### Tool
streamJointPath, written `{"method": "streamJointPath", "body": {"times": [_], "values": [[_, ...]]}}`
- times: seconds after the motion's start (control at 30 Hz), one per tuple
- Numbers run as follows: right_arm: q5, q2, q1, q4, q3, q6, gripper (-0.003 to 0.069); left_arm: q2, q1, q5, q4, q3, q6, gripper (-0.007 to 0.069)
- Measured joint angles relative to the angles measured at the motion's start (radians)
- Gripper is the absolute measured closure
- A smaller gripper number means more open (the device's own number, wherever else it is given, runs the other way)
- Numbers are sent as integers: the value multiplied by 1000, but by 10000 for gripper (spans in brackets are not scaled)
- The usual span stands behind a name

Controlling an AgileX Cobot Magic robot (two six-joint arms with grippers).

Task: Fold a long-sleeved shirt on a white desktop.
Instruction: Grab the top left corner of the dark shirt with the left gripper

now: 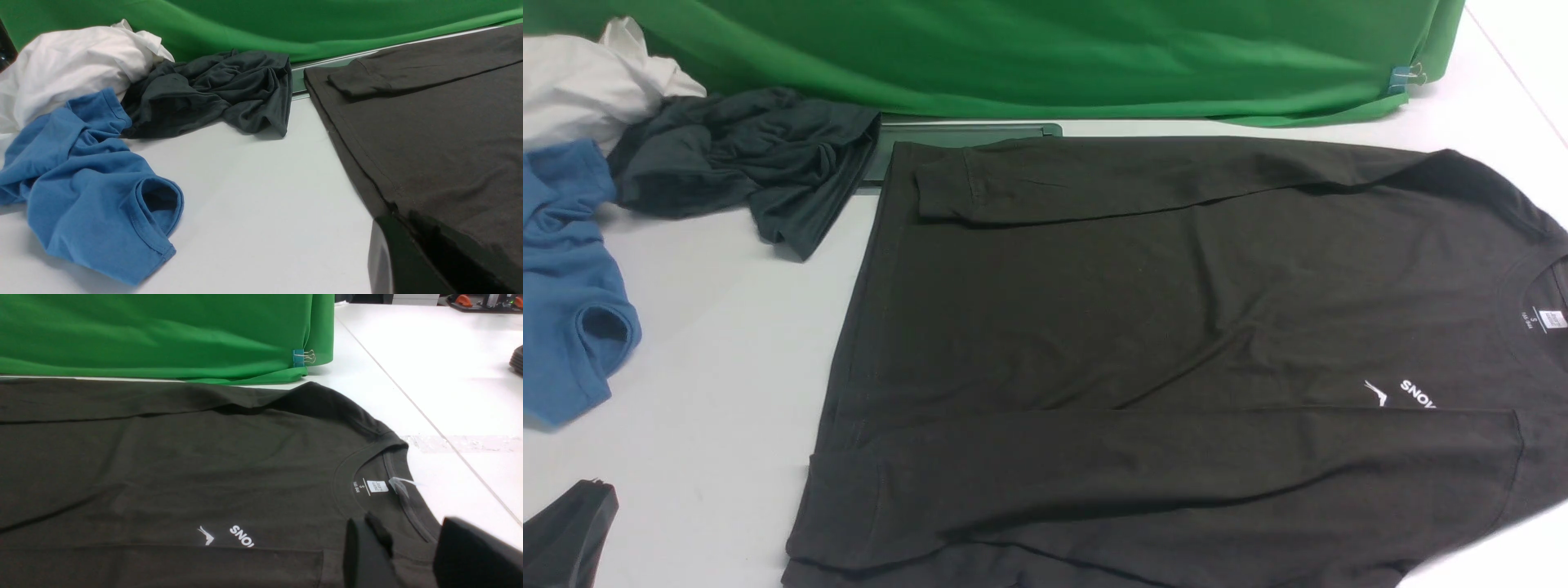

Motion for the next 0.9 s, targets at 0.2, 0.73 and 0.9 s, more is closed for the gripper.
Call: {"method": "streamJointPath", "body": {"times": [0.2, 0.73, 0.9], "values": [[0, 0, 0, 0, 0, 0, 418, 0, 0, 0, 0, 0, 0, 606], [-377, 0, 0, 0, 0, 279, 418, 0, 0, -166, -120, 0, -52, 606], [-553, 0, 0, 0, 0, 547, 418, 0, 0, -499, -387, 0, -161, 606]]}}
